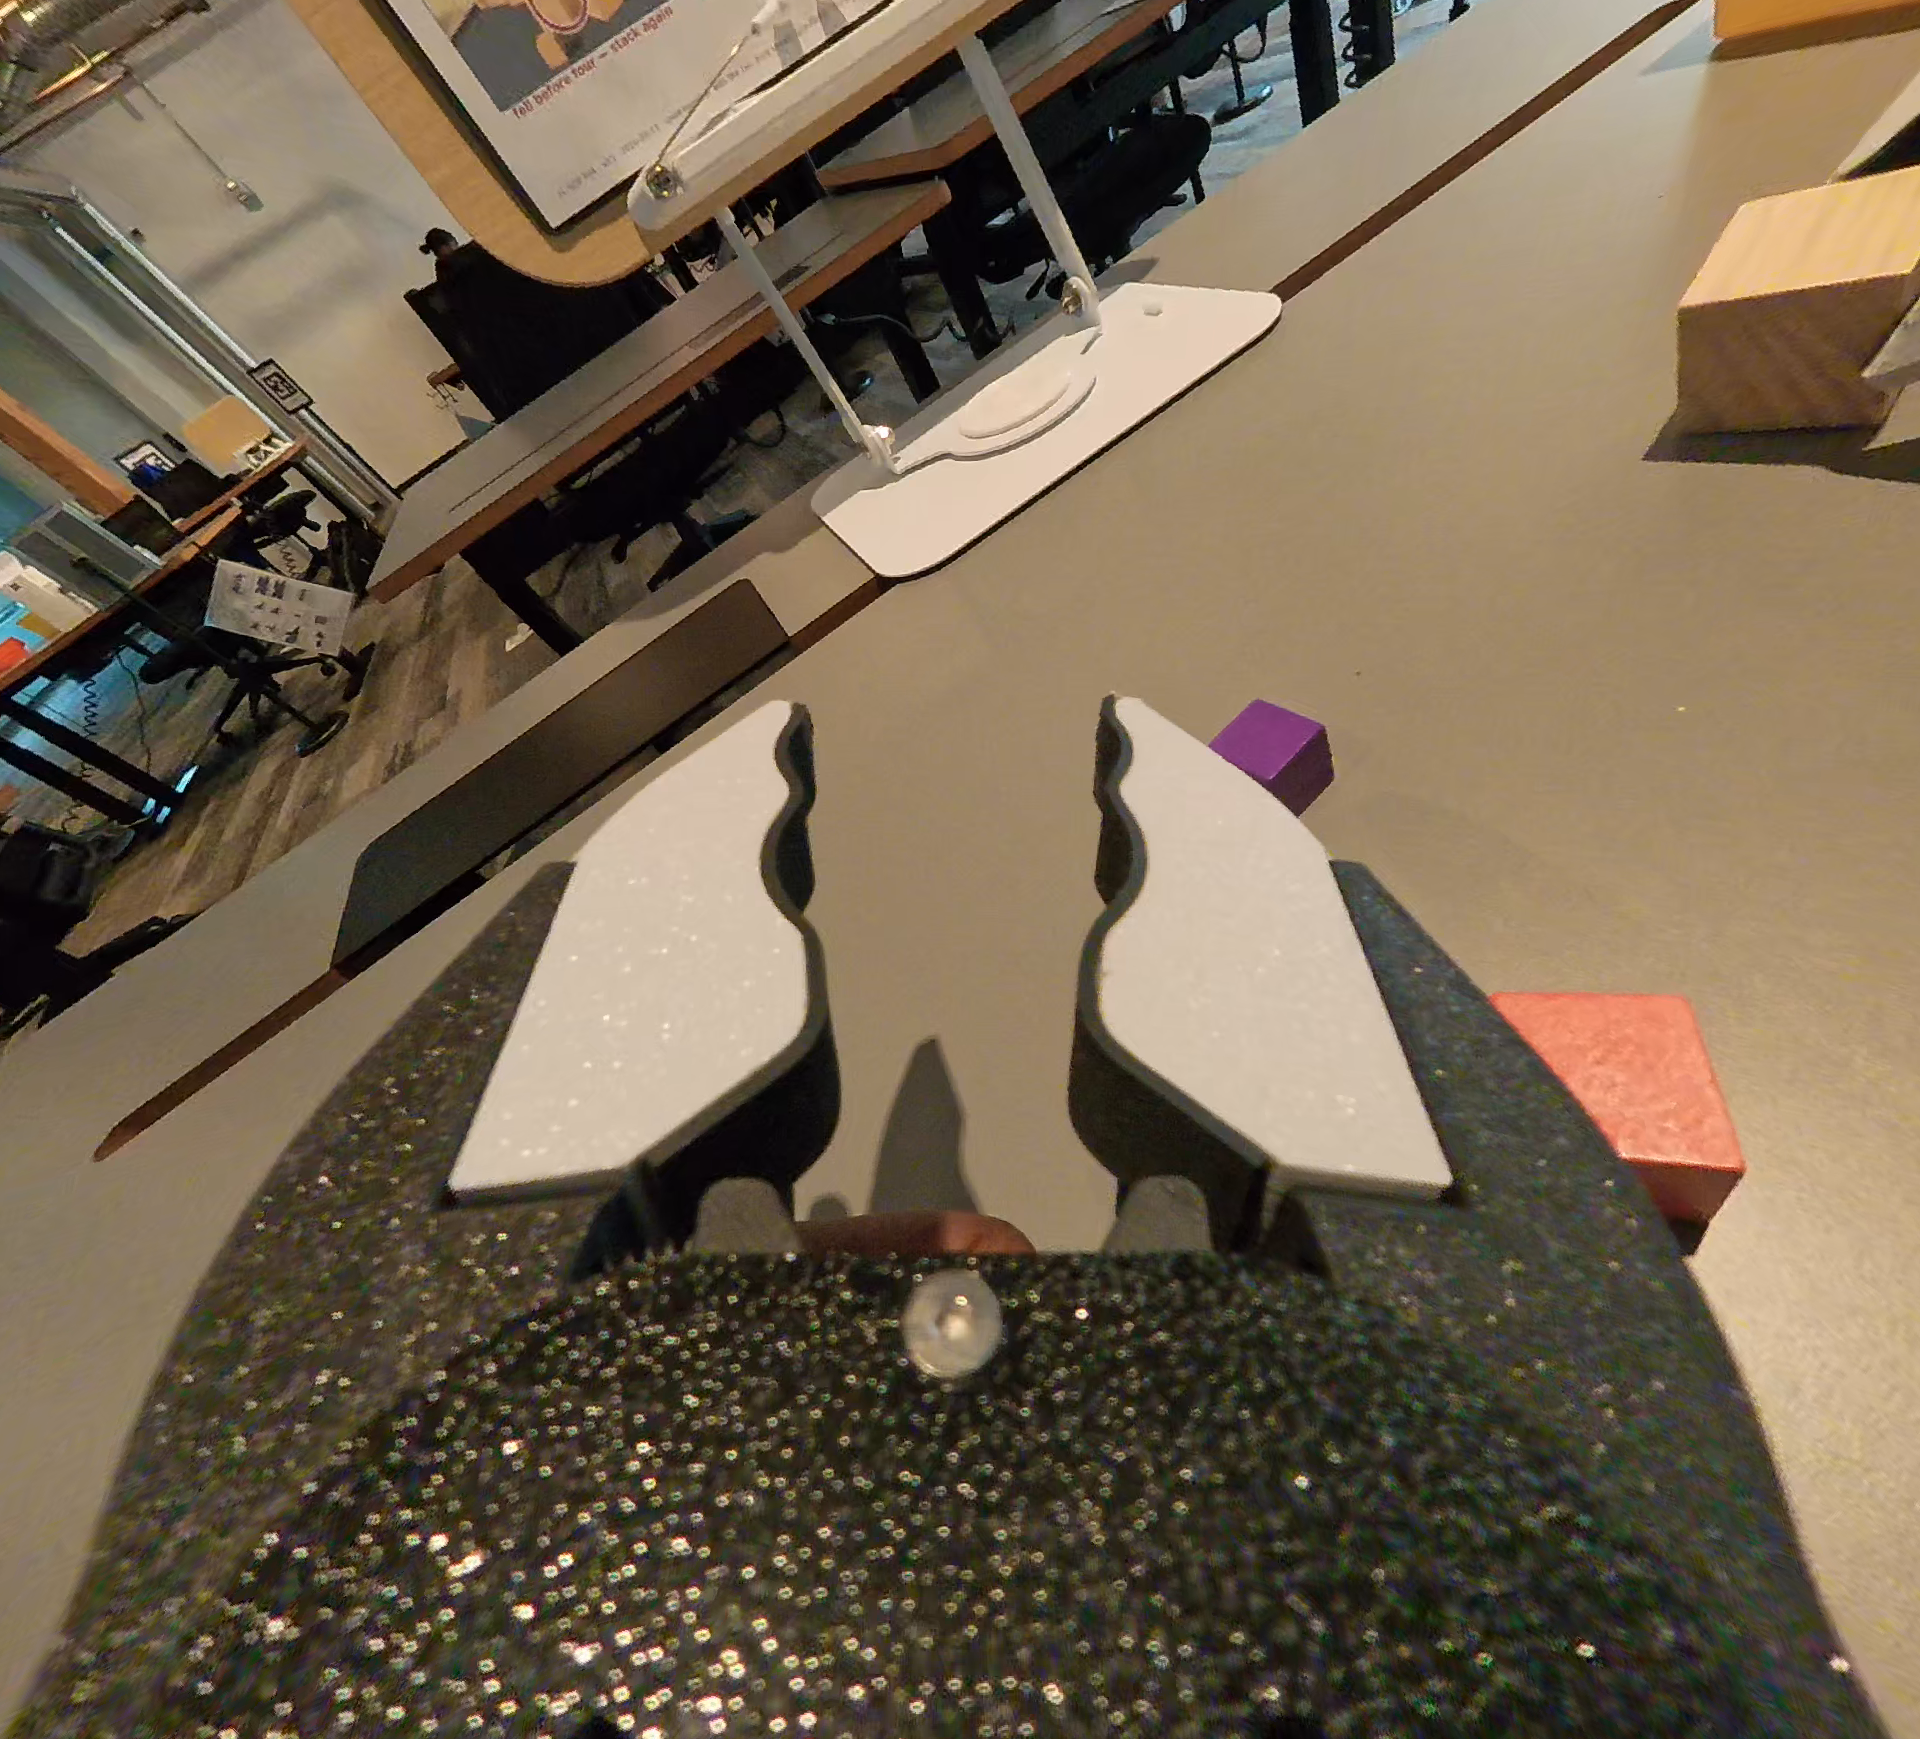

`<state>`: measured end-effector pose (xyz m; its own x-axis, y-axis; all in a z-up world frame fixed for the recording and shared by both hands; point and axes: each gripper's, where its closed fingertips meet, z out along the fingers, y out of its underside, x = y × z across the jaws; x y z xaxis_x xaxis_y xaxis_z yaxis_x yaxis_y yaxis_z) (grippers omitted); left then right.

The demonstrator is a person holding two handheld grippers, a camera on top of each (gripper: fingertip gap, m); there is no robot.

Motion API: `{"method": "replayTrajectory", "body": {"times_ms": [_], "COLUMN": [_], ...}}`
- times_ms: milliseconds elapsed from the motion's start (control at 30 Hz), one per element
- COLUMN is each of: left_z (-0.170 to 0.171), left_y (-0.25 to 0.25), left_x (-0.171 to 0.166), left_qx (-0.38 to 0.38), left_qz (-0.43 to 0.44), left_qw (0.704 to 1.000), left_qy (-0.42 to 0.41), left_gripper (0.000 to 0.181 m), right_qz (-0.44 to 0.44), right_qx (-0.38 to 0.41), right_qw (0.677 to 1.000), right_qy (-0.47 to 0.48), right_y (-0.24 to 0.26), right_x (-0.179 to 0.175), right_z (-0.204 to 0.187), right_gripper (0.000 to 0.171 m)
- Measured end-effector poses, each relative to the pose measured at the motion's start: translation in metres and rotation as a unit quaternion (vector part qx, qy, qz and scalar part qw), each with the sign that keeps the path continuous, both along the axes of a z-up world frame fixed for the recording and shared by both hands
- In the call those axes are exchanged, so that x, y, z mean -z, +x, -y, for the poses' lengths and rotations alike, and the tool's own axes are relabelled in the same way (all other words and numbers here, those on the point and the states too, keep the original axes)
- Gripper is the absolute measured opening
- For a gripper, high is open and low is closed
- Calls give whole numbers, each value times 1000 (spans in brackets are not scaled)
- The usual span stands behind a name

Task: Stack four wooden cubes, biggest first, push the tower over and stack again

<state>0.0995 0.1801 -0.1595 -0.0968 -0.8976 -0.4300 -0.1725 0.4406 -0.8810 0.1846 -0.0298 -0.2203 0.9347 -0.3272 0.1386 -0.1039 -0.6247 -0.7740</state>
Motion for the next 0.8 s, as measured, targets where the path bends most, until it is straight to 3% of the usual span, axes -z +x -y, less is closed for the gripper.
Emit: {"method": "replayTrajectory", "body": {"times_ms": [800], "left_z": [4], "left_y": [1], "left_x": [6], "left_qx": [6], "left_qz": [-10], "left_qw": [1000], "left_qy": [8], "left_gripper": [52], "right_qz": [25], "right_qx": [-14], "right_qw": [1000], "right_qy": [-12], "right_y": [-10], "right_x": [2], "right_z": [9], "right_gripper": [48]}}
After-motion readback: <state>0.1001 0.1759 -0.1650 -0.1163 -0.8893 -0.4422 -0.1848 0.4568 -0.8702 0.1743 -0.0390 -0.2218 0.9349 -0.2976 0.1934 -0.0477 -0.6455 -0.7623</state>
